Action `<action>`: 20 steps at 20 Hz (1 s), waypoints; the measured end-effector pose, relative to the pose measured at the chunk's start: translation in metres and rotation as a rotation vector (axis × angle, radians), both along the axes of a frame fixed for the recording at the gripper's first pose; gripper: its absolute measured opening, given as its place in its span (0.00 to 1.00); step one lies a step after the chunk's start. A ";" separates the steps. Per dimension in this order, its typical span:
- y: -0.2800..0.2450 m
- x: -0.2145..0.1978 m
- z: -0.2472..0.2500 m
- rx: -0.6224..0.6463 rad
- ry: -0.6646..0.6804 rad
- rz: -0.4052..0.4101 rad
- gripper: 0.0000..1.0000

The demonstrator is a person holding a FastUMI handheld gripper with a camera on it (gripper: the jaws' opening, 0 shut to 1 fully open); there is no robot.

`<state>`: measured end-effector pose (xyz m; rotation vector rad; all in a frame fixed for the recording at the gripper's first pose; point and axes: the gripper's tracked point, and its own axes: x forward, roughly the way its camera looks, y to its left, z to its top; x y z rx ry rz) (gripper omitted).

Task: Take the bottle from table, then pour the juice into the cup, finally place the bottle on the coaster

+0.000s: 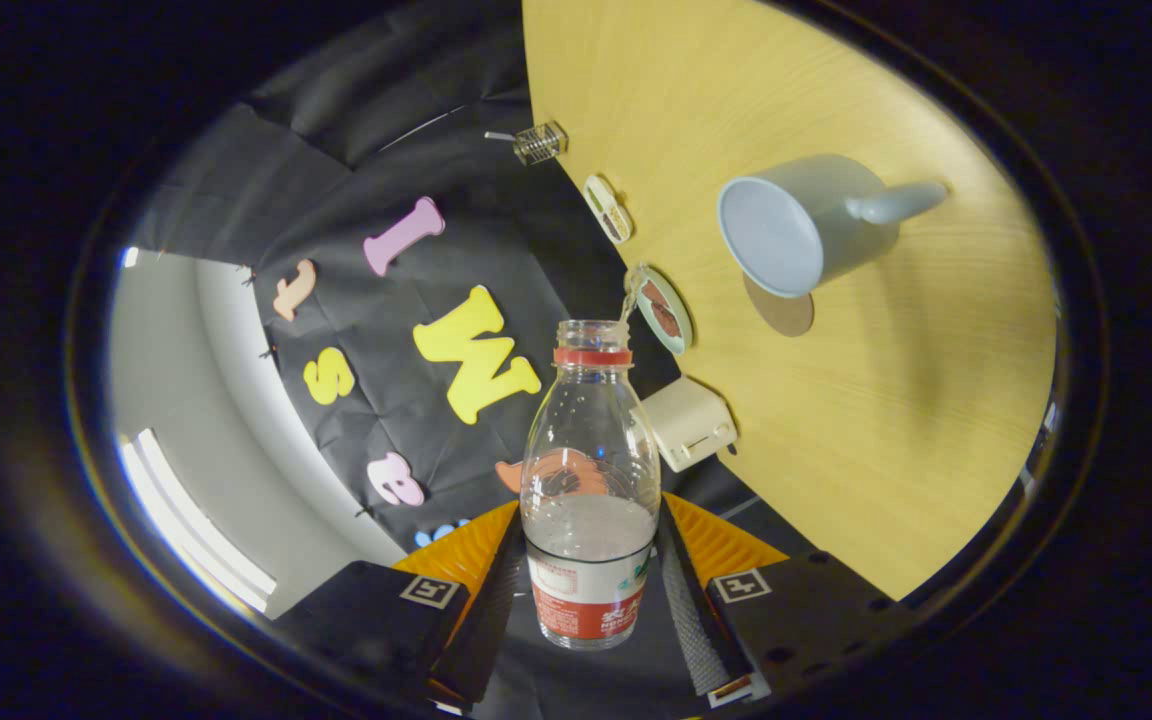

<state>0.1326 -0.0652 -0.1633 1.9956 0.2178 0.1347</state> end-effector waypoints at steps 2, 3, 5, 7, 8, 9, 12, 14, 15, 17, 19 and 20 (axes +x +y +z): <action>-0.002 0.003 -0.003 -0.102 0.005 0.004 0.77; -0.004 0.004 -0.002 -0.153 0.002 0.009 0.77; -0.006 0.005 0.004 -0.241 -0.012 0.023 0.77; -0.008 0.006 0.009 -0.310 -0.018 0.040 0.77; -0.008 0.005 0.012 -0.345 -0.019 0.045 0.77; -0.010 0.005 0.015 -0.388 -0.022 0.049 0.77; -0.013 0.003 0.029 -0.550 -0.047 0.058 0.77; -0.016 0.001 0.040 -0.688 -0.068 0.064 0.77; -0.019 0.000 0.045 -0.770 -0.076 0.065 0.77; -0.023 -0.002 0.053 -0.957 -0.097 0.067 0.77; -0.024 -0.002 0.057 -1.172 -0.110 0.070 0.77; -0.029 -0.001 0.057 -1.293 -0.103 0.066 0.78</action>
